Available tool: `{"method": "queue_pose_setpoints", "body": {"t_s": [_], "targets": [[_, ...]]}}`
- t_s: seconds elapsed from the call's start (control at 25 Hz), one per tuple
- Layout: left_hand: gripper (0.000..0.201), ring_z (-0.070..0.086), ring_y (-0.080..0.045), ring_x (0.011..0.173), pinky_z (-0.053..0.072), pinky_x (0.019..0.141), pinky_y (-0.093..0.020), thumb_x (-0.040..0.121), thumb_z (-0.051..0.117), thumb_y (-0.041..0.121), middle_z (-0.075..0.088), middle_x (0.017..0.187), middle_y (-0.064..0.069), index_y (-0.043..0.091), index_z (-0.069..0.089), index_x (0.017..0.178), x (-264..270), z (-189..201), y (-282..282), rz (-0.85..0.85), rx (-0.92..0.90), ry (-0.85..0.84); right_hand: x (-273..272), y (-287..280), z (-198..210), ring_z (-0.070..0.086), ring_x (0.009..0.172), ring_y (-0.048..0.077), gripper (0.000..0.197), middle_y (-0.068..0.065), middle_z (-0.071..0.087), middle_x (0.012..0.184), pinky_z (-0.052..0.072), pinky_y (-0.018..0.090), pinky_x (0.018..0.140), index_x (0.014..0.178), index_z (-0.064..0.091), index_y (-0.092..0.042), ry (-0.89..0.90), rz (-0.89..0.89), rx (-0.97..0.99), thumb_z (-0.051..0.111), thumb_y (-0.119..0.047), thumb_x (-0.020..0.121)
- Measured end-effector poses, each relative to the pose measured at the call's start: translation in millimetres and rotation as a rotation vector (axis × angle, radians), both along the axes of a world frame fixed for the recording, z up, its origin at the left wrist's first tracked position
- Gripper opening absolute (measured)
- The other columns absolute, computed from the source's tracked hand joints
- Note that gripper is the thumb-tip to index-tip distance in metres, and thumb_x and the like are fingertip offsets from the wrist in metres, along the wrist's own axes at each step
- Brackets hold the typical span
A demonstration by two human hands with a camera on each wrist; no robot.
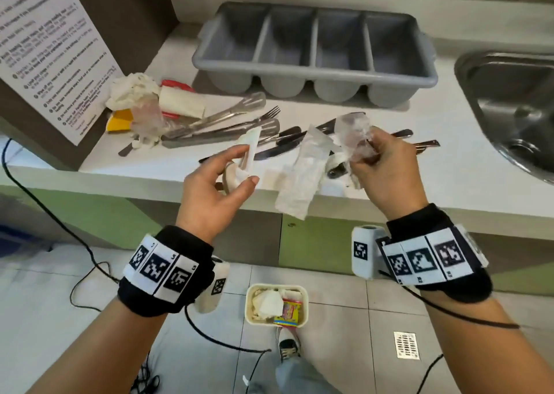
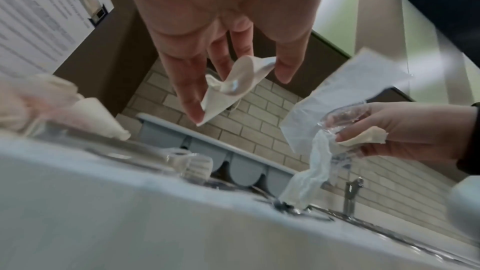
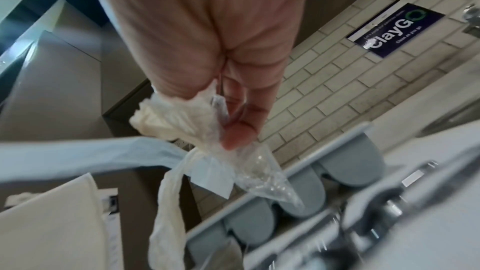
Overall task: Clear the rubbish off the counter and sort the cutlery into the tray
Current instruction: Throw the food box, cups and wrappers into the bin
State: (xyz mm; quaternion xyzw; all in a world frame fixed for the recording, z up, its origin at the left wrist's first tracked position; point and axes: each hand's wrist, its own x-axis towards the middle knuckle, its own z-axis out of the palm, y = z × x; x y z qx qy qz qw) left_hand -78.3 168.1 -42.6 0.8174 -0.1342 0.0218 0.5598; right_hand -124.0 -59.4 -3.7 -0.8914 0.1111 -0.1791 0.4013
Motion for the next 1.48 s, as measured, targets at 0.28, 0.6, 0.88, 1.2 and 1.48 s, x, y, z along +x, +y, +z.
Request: {"method": "queue_pose_setpoints", "body": {"t_s": [0.28,0.6,0.88,1.2,1.48], "targets": [[0.042,0.058,0.016,0.076,0.047,0.067,0.001,0.073,0.067,0.02,0.058,0.096,0.021,0.033,0.055,0.111,-91.4,-101.3,52.6,-0.148,0.056,0.201,-68.6,64.1,-125.0,0.046,0.051,-0.008,0.021,-0.003,0.058,0.074,0.036,-0.003,0.05,0.092,0.067,-0.004,0.317,0.024,0.045,0.054,0.007,0.08],[0.044,0.058,0.003,0.091,0.05,0.075,-0.009,0.072,0.07,0.024,0.061,0.107,0.014,0.03,0.059,0.114,-108.4,-314.2,53.3,-0.106,0.188,0.487,-75.6,88.6,-353.8,0.059,0.082,0.016,0.029,0.014,0.07,0.107,0.044,0.017,0.077,0.105,0.067,-0.005,0.654,0.08,0.168,0.052,0.008,0.083],[0.044,0.053,-0.014,0.094,0.036,0.086,-0.015,0.078,0.071,0.014,0.064,0.122,-0.006,0.02,0.06,0.121,-69.6,-523.2,28.2,-0.224,0.502,0.749,-52.0,86.1,-573.5,0.065,0.096,0.03,0.04,0.013,0.064,0.111,0.051,0.027,0.079,0.106,0.066,-0.01,0.928,0.245,0.061,0.053,0.013,0.077],[0.061,0.03,-0.024,0.14,0.025,0.116,-0.029,0.09,0.054,0.02,0.027,0.152,-0.008,0.023,0.027,0.145,-65.9,-666.7,2.8,-0.541,0.971,0.904,-41.4,85.5,-724.2,0.053,0.12,0.033,0.04,0.016,0.056,0.129,0.043,0.04,0.103,0.123,0.053,-0.003,1.326,0.558,-0.344,0.06,-0.006,0.083],[0.054,0.035,-0.024,0.137,0.028,0.111,-0.027,0.091,0.05,0.018,0.03,0.153,-0.009,0.02,0.035,0.142,-65.9,-625.8,9.9,-0.372,0.89,0.835,-50.7,78.8,-693.8,0.019,0.14,0.035,0.075,0.012,0.019,0.153,0.024,0.049,0.115,0.146,0.018,-0.024,1.45,0.568,-0.353,0.062,-0.027,0.084]]}}
